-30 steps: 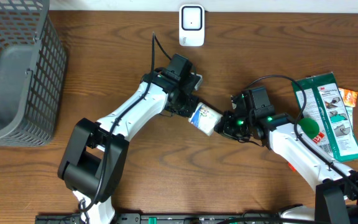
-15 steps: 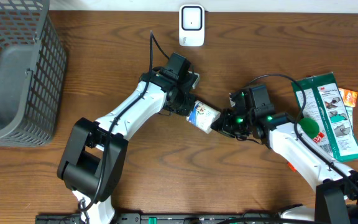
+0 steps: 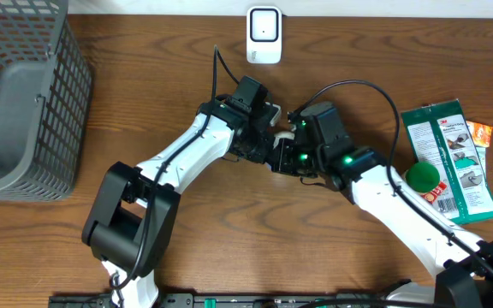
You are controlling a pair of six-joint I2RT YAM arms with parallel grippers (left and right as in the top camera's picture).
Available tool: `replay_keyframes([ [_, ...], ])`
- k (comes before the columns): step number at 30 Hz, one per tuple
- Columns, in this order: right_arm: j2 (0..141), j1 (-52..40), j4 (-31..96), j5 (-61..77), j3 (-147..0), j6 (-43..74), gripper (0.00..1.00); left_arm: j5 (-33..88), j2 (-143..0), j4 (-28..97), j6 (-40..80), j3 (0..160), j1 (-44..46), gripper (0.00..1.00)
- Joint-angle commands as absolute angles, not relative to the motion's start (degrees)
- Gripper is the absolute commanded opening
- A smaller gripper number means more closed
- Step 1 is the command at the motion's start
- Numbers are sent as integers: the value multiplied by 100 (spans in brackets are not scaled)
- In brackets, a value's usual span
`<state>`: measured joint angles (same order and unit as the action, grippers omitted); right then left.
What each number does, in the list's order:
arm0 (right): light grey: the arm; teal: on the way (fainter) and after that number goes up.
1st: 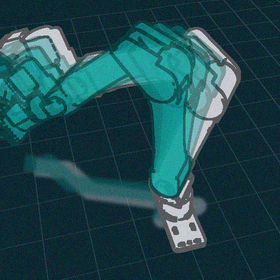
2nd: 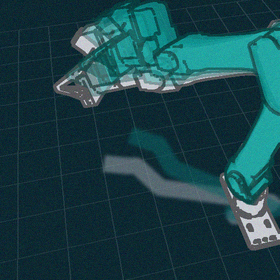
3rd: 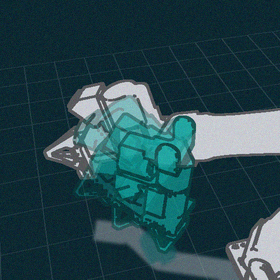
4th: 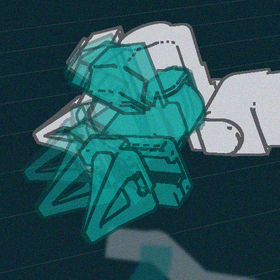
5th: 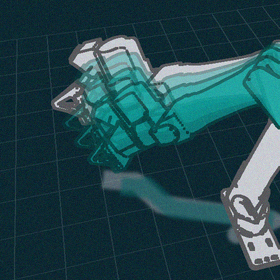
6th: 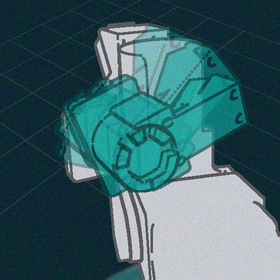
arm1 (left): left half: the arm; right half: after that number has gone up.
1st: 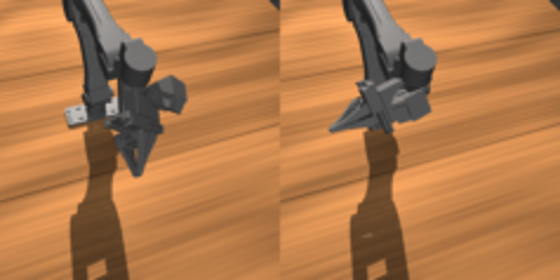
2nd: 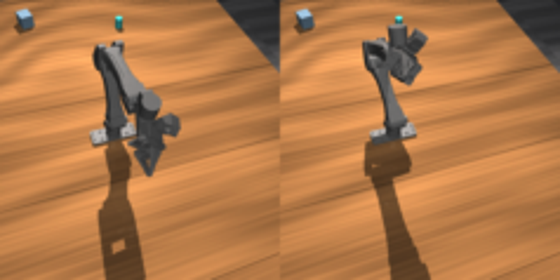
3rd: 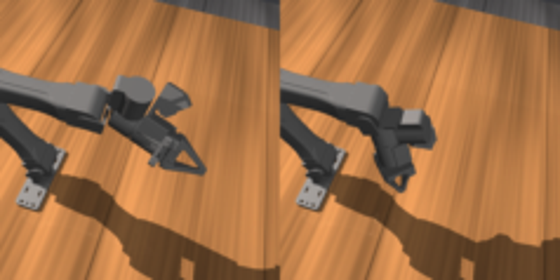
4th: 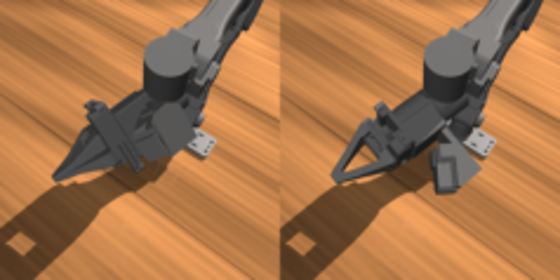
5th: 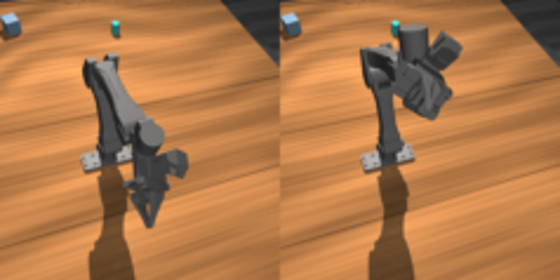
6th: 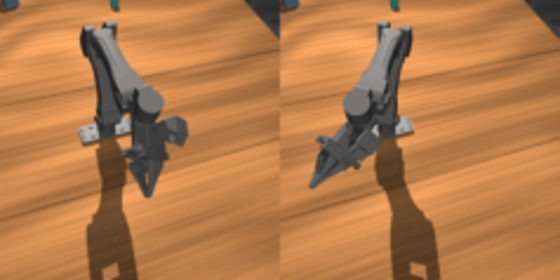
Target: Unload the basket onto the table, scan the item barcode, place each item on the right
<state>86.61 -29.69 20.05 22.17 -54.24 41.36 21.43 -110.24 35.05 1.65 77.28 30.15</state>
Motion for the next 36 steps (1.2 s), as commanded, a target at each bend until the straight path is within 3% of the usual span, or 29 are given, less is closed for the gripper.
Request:
replay_keyframes([
  [1,8702,-3153,1922,1734,-5465,4174,1,1883,-11135,3487,82,7671,2991,8],
  [5,8678,-3114,1959,1605,-5614,3979,2,1424,-11128,3441,84,7675,2956,7],
  [15,8678,-2569,3645,1181,-6799,3159,1,1431,-11074,3063,274,7677,2711,9],
  [26,9445,-2270,3288,1120,-6696,2930,1,1253,-11166,2303,314,7671,2729,9],
  [36,9677,-2252,3242,1247,-6709,3028,1,1391,-11168,2484,392,7671,2762,9],
])
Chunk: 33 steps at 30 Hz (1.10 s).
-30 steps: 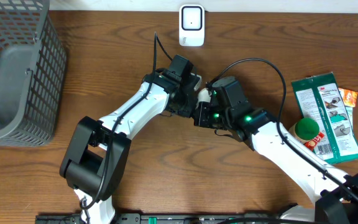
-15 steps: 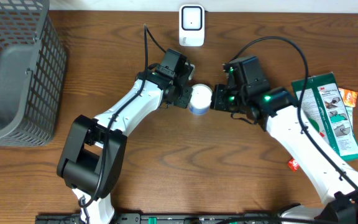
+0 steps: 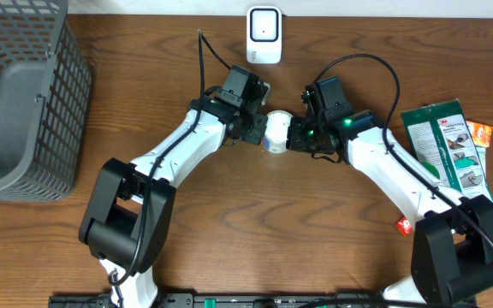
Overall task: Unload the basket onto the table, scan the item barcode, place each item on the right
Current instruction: 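Set the tub upright on the table and open both grippers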
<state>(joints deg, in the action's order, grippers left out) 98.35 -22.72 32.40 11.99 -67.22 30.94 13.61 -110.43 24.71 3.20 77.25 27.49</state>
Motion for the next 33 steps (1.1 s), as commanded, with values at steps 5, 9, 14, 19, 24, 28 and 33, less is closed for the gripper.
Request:
replay_keyframes([
  [5,9231,-2252,3304,1249,-6709,2718,1,1389,-11168,2471,390,7671,2762,8],
  [9,8892,-2244,3503,1245,-6711,2602,15,1380,-11168,2449,386,7671,2762,8],
  [14,8788,-2244,3629,1210,-6777,2526,59,1076,-11168,2366,390,7671,2759,8],
  [19,8820,-2252,4565,725,-7699,2215,84,1059,-10967,2388,585,7699,2556,9],
  [24,8842,-2303,5293,285,-8755,2049,91,1068,-10368,2521,1286,7717,2010,8],
  [28,9002,-2324,5476,285,-9050,2053,94,1087,-9819,2943,1577,7717,1551,11],
  [33,9830,-2541,6182,346,-9684,2053,99,1085,-9445,3649,1575,7717,1208,16],
])
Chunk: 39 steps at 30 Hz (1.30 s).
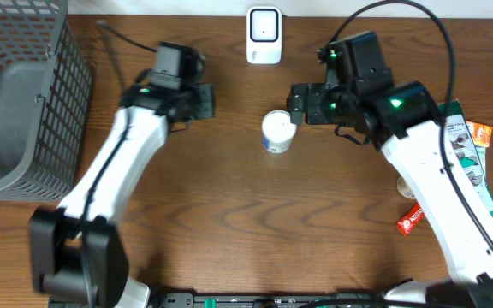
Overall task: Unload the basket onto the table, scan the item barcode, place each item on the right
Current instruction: 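Set the tub upright on the table and open both grippers, then lower the right gripper over the tub and grasp it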
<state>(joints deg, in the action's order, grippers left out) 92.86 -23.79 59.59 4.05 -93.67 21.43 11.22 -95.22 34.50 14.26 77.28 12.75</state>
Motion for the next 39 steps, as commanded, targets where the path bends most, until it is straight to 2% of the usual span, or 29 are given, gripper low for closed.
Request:
replay_keyframes([
  [1,10066,-2596,6427,344,-9931,2051,99,1085,-9432,3767,1575,7714,1170,16],
  [8,11987,-2746,8331,222,-12702,1612,99,1083,-9435,4141,1463,7714,1138,17],
  [11,12580,-2731,8748,207,-13445,1411,99,1083,-9435,4204,1463,7714,1138,24],
  [16,12932,-2733,8477,27,-13493,1310,99,954,-9435,4414,1463,7714,1138,38],
  [20,13047,-2742,8462,187,-13469,1328,91,482,-9435,4545,1468,7714,1138,48],
  [22,13104,-2749,8462,189,-13369,1439,90,440,-9435,4584,1468,7714,1138,54],
  [26,13235,-2746,8309,200,-13002,1579,91,440,-9435,4582,1468,7714,1138,57],
  [39,13502,-2906,7721,333,-12119,1579,94,440,-9435,4582,1468,7714,1138,59],
])
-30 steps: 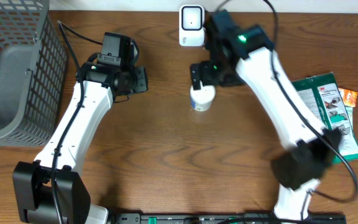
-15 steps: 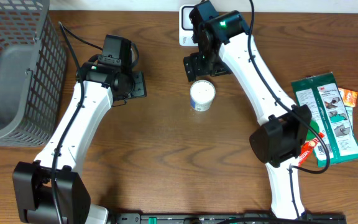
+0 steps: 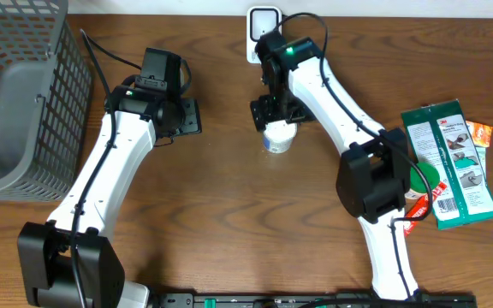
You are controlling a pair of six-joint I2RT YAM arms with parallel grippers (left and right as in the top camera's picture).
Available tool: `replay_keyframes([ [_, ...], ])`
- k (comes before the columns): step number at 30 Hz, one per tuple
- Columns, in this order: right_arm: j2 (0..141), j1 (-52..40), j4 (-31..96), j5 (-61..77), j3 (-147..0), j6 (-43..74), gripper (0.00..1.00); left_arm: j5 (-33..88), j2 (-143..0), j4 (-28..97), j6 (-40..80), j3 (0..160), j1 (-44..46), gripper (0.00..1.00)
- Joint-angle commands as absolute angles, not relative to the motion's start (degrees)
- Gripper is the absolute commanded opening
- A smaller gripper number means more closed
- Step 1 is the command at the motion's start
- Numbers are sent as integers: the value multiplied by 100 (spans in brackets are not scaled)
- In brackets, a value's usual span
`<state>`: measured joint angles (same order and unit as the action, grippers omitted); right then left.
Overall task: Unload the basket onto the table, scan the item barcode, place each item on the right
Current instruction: 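Lower the right gripper over the tub and grasp it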
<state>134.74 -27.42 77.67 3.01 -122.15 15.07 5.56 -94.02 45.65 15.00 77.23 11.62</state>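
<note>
A small white round container (image 3: 280, 139) sits just in front of the white barcode scanner (image 3: 262, 14) at the table's far edge. My right gripper (image 3: 268, 114) reaches down over the container's top and looks shut on it; the arm stretches across and hides the scanner's lower part. My left gripper (image 3: 185, 120) is off to the left of the container, apart from it, open and holding nothing.
A grey wire basket (image 3: 15, 94) fills the far left. At the right lie a green 3M package (image 3: 450, 162), an orange packet (image 3: 481, 133), a green round item (image 3: 419, 175) and a red item (image 3: 414, 205), partly behind my right arm.
My right arm has swung over to the scanner side, and its gripper now comes at the container from above left instead of from the right. The left gripper sits slightly lower, still clear of the container.
Both grippers were close together at mid table. Then they met on the white container, one from each side. Then the left gripper was away to the left and the right gripper kept the container. Now the right arm holds it below the scanner.
</note>
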Motion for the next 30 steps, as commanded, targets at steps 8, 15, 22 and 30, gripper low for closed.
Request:
replay_keyframes([
  [8,13502,-3017,7734,329,-12090,1579,88,440,-9435,4580,1470,7714,1138,59],
  [15,13502,-3041,7876,281,-12090,1579,88,440,-9435,4582,1468,7714,1138,59],
  [22,13502,-3085,7846,283,-11996,1581,91,440,-9435,4582,1468,7714,1138,59],
  [30,13502,-3083,7708,270,-11907,1581,86,440,-9435,4580,1468,7714,1138,59],
])
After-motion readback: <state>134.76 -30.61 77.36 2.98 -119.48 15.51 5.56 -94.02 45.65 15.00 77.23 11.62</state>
